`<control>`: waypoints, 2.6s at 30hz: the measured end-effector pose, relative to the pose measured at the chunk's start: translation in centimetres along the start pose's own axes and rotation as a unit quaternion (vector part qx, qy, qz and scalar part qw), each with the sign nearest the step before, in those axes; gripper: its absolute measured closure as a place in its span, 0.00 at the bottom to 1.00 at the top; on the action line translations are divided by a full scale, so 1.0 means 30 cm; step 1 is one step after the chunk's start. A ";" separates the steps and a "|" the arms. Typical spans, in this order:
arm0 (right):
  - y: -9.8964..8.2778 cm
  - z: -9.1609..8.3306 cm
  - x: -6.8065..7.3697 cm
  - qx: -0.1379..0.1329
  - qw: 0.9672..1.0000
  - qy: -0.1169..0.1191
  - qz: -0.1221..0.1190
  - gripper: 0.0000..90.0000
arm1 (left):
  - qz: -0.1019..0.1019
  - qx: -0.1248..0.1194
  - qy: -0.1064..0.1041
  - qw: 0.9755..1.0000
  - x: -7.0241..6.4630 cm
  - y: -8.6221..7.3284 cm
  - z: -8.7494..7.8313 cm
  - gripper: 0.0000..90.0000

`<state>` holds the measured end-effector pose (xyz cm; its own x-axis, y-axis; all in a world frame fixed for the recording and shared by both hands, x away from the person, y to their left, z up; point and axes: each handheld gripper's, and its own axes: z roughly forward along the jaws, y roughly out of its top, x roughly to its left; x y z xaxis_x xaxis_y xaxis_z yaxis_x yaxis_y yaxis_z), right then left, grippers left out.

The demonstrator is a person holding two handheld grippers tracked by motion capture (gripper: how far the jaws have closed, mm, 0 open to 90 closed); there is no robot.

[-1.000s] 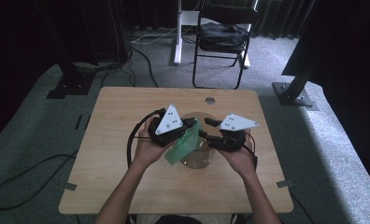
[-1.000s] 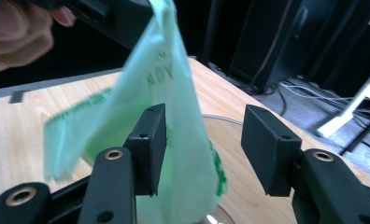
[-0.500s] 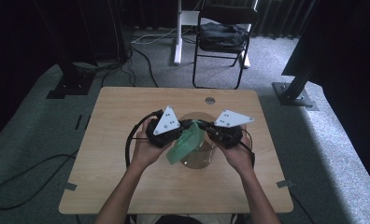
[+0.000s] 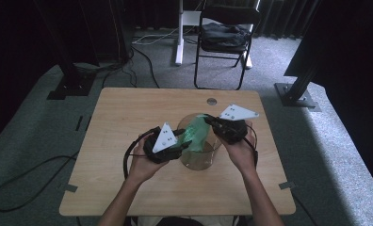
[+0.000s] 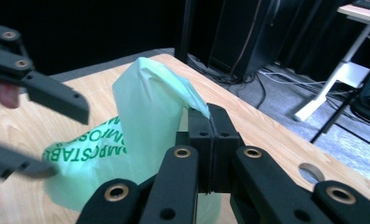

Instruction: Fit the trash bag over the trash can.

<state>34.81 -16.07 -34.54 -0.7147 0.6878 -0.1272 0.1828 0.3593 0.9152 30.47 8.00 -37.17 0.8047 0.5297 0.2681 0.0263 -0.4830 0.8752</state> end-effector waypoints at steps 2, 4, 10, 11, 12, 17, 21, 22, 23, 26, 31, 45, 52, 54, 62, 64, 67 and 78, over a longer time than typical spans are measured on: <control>0.000 0.004 0.001 0.001 1.000 -0.001 0.002 1.00 | 0.002 0.000 0.005 1.000 -0.010 -0.001 0.005 0.56; 0.000 0.006 0.001 0.001 1.000 -0.001 0.005 1.00 | 0.010 0.003 0.019 1.000 -0.023 0.001 0.015 0.54; 0.001 0.003 0.003 0.000 1.000 0.002 0.007 0.99 | 0.036 0.021 0.024 0.999 -0.038 0.010 0.044 0.74; 0.000 0.001 0.002 0.000 1.000 0.003 0.008 0.99 | 0.041 0.024 0.020 0.999 -0.036 0.012 0.047 0.80; 0.000 0.000 0.001 -0.001 1.000 0.003 0.010 0.99 | 0.040 0.026 0.021 0.999 -0.034 0.014 0.050 0.88; -0.006 -0.003 -0.008 0.002 1.000 0.005 0.014 0.98 | 0.030 0.017 0.011 0.999 -0.016 0.016 0.046 1.00; -0.021 0.001 -0.020 0.010 1.000 0.004 0.017 0.97 | 0.001 -0.003 -0.010 1.000 0.010 0.016 0.026 1.00; -0.025 0.001 -0.021 0.012 1.000 0.004 0.019 0.96 | -0.009 -0.010 -0.014 1.000 0.018 0.015 0.023 1.00; -0.029 0.002 -0.022 0.012 1.000 0.005 0.020 0.95 | -0.019 -0.014 -0.020 1.000 0.028 0.014 0.019 1.00; -0.036 0.002 -0.024 0.016 1.000 0.008 0.022 0.87 | -0.036 -0.023 -0.023 0.999 0.049 0.011 0.011 1.00; -0.059 -0.026 -0.013 0.015 1.000 0.003 0.012 0.78 | -0.068 -0.031 -0.019 0.997 0.083 0.005 0.001 1.00; -0.105 -0.138 -0.020 0.005 1.000 -0.011 -0.002 0.68 | -0.102 -0.025 0.001 0.994 0.109 0.006 0.012 1.00; -0.124 -0.154 0.034 0.001 1.000 0.006 -0.011 0.68 | -0.114 -0.019 0.009 0.993 0.118 0.011 0.020 1.00; -0.129 -0.155 0.052 0.002 1.000 0.011 -0.016 0.68 | -0.117 -0.018 0.010 0.993 0.121 0.014 0.022 1.00; -0.124 -0.157 0.106 -0.003 0.999 0.031 -0.031 0.70 | -0.124 -0.012 0.019 0.992 0.126 0.023 0.029 1.00; -0.119 -0.157 0.120 -0.004 0.999 0.037 -0.035 0.70 | -0.119 -0.009 0.020 0.993 0.123 0.027 0.032 1.00; -0.112 -0.154 0.136 -0.007 0.998 0.049 -0.036 0.71 | -0.117 -0.007 0.020 0.993 0.119 0.033 0.035 1.00; -0.094 -0.113 0.176 -0.008 0.996 0.073 -0.049 0.72 | -0.112 -0.001 0.015 0.994 0.110 0.053 0.041 1.00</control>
<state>28.24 -15.58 -36.49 -0.8196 0.5502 -0.1600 0.0975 0.4091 0.9073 33.91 8.11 -35.39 0.7606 0.6443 0.0791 0.2012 -0.3498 0.9149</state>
